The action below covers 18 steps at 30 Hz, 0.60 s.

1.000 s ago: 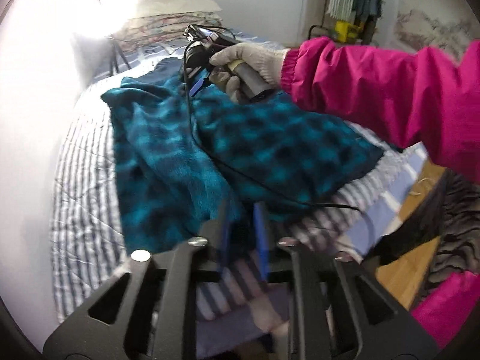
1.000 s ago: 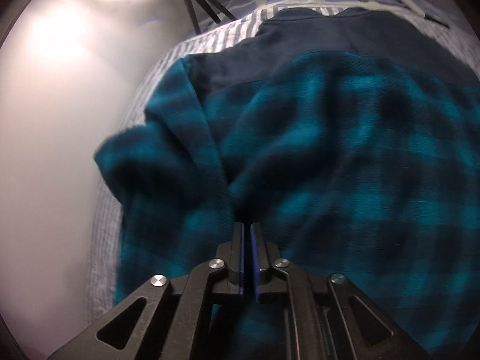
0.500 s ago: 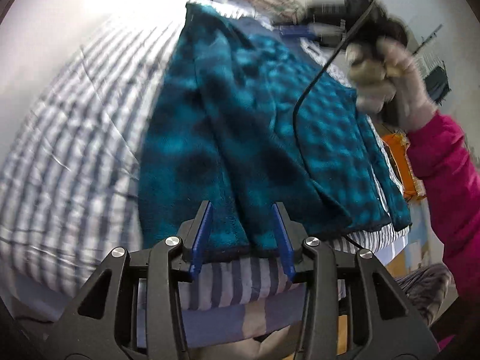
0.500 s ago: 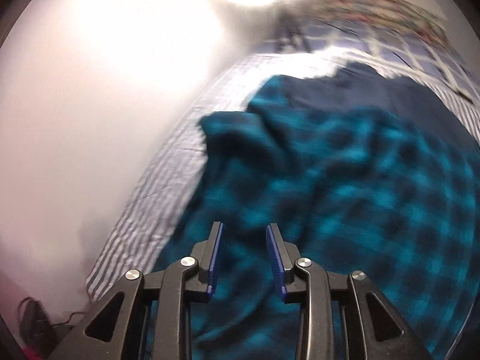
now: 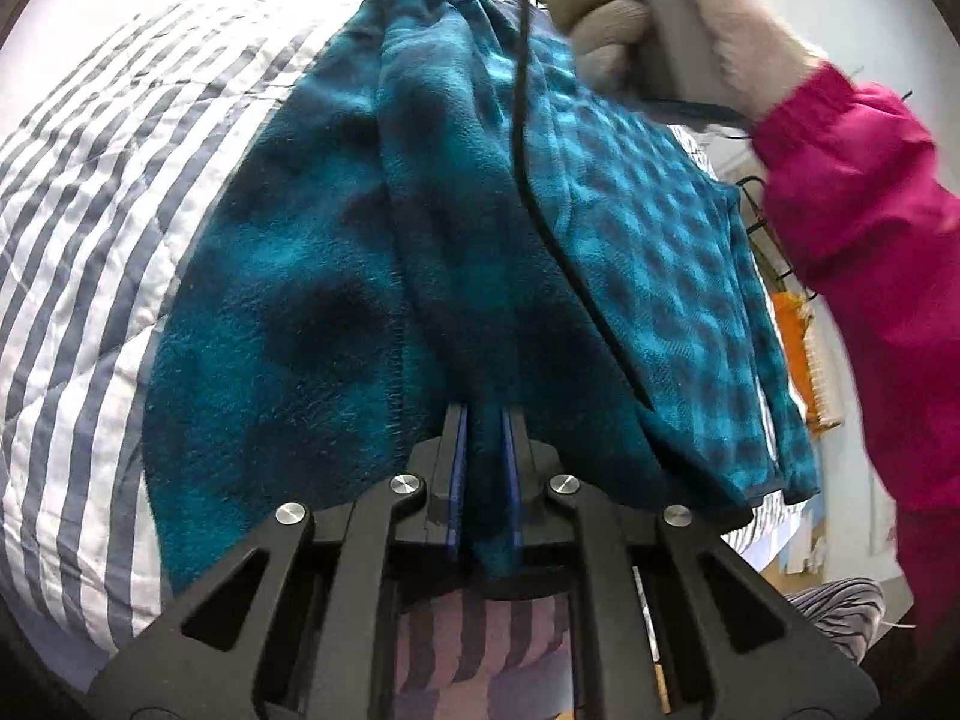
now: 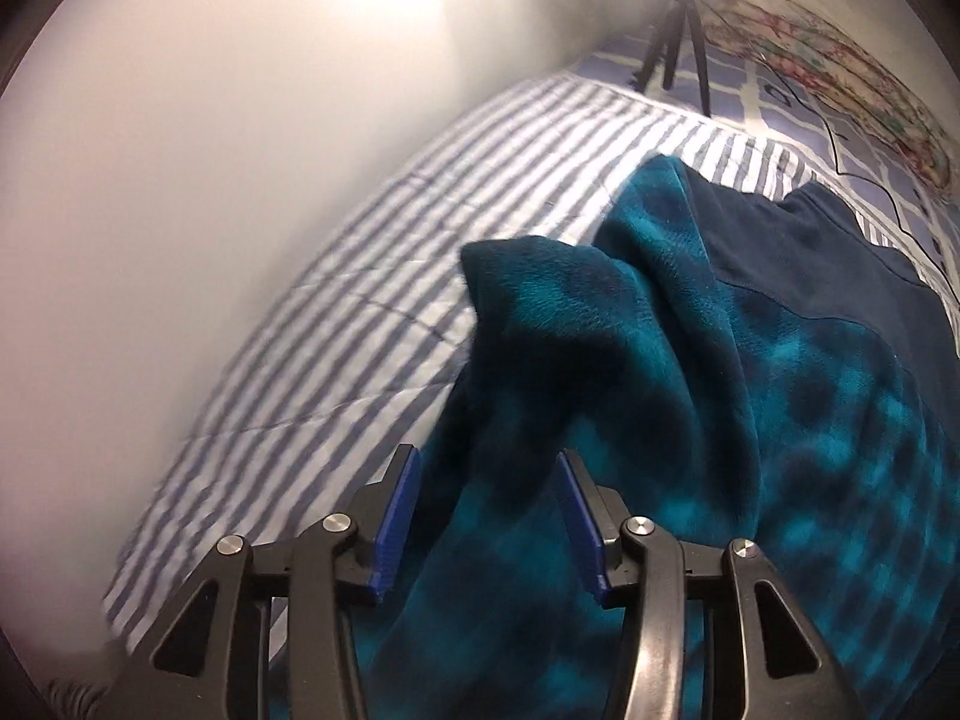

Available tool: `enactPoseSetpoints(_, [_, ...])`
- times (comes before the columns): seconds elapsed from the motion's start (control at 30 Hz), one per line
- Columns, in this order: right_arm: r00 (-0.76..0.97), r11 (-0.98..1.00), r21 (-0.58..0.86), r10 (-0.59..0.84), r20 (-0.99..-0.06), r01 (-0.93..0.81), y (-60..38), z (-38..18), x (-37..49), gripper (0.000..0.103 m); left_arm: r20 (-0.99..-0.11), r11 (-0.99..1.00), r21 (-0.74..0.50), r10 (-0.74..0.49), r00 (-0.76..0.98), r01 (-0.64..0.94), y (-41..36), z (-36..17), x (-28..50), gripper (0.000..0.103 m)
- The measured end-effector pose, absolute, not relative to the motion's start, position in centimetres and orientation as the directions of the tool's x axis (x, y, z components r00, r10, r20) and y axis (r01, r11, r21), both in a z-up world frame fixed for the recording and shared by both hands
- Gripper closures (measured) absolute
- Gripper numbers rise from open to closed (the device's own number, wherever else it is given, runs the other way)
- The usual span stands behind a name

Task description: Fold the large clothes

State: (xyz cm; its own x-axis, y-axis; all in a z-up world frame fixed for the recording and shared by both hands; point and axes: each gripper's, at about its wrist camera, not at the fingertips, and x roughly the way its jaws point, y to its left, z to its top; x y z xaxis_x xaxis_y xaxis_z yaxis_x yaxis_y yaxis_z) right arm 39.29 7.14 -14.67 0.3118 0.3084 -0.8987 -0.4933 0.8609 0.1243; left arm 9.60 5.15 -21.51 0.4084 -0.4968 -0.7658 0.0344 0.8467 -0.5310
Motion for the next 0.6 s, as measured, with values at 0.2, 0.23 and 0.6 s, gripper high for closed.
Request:
enactPoseSetpoints(0.2, [0.312, 0.870, 0.028, 0.207, -0.927, -0.492, 9.0, -17.8, 41.0, 0.068, -0.750, 0.833, -0.552, -0.485, 0.449, -0.022, 7.6, -21.2, 9.9, 0.093])
enactPoseSetpoints(0.23, [0.310, 0.872, 0.020, 0.195, -0.931, -0.489, 8.8, -18.0, 41.3, 0.073, -0.753, 0.832, -0.555, -0.489, 0.440, -0.025, 7.6, -21.4, 10.1, 0.093])
enactPoseSetpoints(0.6, [0.286, 0.881, 0.100, 0.255, -0.923, -0.462, 7.2, -17.9, 42.7, 0.091, -0.711, 0.800, -0.600, -0.524, 0.469, -0.014, 8.2, -20.9, 9.9, 0.103])
